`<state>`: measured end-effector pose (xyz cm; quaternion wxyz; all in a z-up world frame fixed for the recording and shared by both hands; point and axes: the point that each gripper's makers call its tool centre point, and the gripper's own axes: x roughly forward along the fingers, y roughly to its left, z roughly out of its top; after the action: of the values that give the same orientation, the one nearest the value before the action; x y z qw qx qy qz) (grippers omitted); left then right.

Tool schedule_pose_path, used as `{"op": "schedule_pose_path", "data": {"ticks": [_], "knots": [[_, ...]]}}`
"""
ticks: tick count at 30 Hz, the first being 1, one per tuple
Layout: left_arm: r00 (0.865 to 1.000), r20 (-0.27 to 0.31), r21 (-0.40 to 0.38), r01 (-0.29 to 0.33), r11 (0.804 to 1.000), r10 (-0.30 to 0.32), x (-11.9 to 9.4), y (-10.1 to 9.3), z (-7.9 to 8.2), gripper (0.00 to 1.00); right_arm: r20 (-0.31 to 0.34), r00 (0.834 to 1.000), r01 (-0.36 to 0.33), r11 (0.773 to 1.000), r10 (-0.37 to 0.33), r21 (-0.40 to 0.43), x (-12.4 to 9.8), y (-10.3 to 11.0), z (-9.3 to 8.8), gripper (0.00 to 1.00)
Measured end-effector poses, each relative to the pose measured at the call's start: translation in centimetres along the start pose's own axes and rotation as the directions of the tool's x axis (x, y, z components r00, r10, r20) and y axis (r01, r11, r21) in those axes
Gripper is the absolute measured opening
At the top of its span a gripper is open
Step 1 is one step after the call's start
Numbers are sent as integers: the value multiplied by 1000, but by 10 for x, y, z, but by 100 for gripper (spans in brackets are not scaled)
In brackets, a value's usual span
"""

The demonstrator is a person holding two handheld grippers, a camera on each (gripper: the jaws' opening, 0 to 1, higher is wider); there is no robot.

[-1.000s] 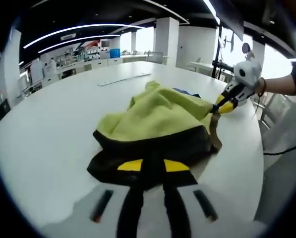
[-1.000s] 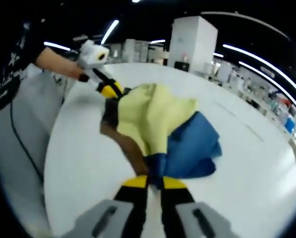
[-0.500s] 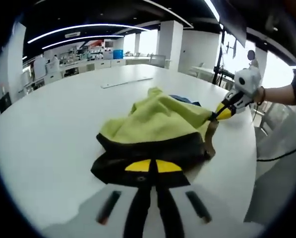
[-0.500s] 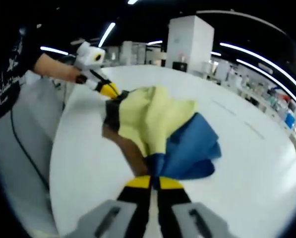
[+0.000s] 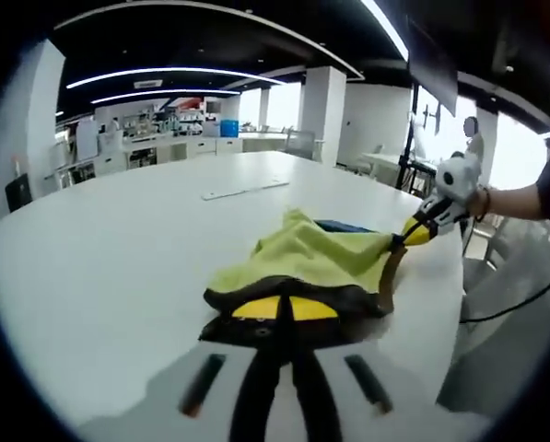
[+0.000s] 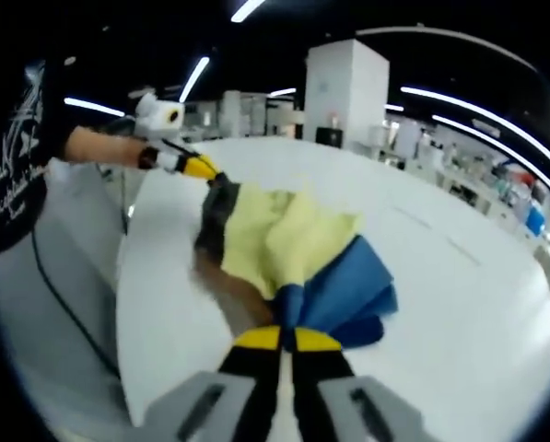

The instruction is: Fold the garment on the visible template until the final outline fits inside the template.

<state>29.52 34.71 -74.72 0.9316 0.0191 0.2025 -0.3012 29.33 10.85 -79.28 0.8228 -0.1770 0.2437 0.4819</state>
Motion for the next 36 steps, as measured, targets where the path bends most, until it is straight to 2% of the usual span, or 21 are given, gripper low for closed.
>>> {"op": "schedule_pose_path", "data": {"ticks": [10, 20, 28, 32, 36], "knots": [[997, 70, 25, -36, 999, 34, -21, 5, 30, 0, 86, 996, 21, 1000, -21, -2, -20, -1, 38, 0], [987, 140, 38, -90, 995, 84, -37, 35, 52, 0, 161, 987, 28, 999, -25, -19, -33, -8, 77, 0], [975, 182, 33, -139, 990, 131, -33, 41, 74, 0, 190, 980, 74, 995, -60, -67, -33, -29, 103, 0], [965, 217, -11, -150, 989, 149, -28, 56, 83, 0, 209, 975, 95, 993, -78, -70, -30, -39, 112, 0], [959, 235, -17, -159, 987, 158, -21, 57, 94, 0, 232, 969, 101, 994, -86, -53, -27, -49, 118, 0]]}}
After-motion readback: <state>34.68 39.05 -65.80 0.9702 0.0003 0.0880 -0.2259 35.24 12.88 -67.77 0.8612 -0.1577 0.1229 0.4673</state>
